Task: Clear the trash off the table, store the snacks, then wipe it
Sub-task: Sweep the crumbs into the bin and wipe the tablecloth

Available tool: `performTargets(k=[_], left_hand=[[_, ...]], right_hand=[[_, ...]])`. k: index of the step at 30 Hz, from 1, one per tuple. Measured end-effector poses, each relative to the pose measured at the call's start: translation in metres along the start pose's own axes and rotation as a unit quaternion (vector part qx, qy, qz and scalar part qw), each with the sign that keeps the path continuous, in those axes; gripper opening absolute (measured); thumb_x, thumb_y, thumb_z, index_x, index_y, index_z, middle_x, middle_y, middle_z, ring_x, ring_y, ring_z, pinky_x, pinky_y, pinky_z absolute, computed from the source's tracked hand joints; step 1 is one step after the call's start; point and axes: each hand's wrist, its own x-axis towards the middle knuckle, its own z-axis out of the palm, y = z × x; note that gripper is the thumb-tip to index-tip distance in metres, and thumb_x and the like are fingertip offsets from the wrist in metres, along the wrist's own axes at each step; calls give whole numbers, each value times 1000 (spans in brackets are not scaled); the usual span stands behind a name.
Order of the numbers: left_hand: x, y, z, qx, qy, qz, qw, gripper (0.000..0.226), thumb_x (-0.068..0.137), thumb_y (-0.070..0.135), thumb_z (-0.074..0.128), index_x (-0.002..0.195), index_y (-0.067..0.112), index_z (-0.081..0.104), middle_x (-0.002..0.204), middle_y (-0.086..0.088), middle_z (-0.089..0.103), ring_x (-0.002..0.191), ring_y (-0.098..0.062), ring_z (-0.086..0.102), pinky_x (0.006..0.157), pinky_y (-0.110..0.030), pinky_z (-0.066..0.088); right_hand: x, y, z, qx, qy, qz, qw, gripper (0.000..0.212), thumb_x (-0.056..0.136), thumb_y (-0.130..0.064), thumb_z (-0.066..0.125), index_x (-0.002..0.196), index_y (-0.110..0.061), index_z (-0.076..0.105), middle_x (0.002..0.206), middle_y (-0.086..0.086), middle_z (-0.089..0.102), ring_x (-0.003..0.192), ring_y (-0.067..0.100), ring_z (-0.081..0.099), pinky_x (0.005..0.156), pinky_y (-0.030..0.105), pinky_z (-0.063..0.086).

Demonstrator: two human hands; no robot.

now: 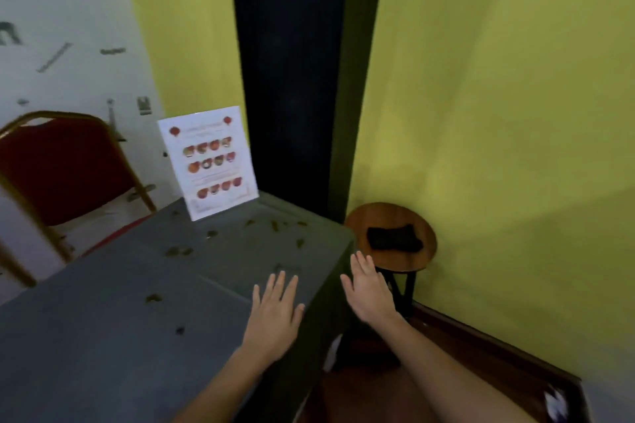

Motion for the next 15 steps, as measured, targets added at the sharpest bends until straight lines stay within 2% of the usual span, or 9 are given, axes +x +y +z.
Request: performTargets(k=[1, 3, 7, 15], left_hand=[[0, 1, 1, 0, -11, 5, 1000, 58, 100, 43, 23, 152, 21, 8, 161, -4, 2, 148, -21, -4, 118, -44, -3], [43, 59, 19, 7, -40, 70, 997, 58, 100, 43, 23, 152, 21, 6, 161, -3, 1, 148, -21, -5, 118, -44, -3], [66, 85, 18, -3, -57, 92, 994, 58, 100, 41, 24, 152, 20, 7, 161, -4, 3, 148, -21, -4, 118, -44, -2], [164, 127, 50, -39, -130, 106, 985, 58, 101, 38, 28, 151, 17, 10, 160, -5, 11, 148, -24, 5, 119, -43, 5]], right_hand=[[-1, 3, -1, -11, -1, 2, 1000, 61, 102, -43, 25, 153, -11, 13, 162, 3, 9, 149, 21, 5, 118, 41, 19], [-2, 67, -25, -11, 29, 70, 997, 61, 102, -43, 24, 153, -11, 13, 162, 3, 10, 149, 22, 6, 118, 41, 21], [0, 91, -34, -15, 28, 77, 996, 62, 102, -43, 26, 153, -11, 12, 162, 3, 10, 149, 22, 6, 117, 41, 21], [53, 149, -36, -6, -47, 147, 988, 63, 102, -42, 28, 153, -11, 9, 162, 3, 3, 149, 23, 0, 118, 42, 20]])
